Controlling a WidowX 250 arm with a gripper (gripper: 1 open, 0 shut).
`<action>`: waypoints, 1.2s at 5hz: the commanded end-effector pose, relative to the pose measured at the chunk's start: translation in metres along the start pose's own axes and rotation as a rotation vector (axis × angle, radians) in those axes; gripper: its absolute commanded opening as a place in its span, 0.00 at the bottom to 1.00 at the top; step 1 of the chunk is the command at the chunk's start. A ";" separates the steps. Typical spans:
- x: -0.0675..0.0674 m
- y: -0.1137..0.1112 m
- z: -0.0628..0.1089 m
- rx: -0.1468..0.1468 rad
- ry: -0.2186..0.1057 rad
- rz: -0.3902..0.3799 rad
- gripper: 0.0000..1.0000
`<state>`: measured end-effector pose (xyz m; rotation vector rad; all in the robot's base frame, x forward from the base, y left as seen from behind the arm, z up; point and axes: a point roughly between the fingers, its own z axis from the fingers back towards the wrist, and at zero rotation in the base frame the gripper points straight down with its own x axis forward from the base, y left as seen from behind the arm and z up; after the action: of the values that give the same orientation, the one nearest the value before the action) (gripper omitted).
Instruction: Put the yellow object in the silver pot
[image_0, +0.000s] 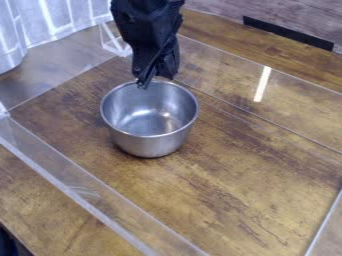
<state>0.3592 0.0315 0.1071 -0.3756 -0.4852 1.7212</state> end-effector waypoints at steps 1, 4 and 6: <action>-0.005 0.002 0.004 -0.045 0.040 -0.026 0.00; -0.016 0.020 -0.037 0.019 0.121 -0.094 0.00; -0.026 0.024 -0.037 0.055 0.119 -0.090 0.00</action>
<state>0.3551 0.0109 0.0459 -0.3699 -0.3251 1.6273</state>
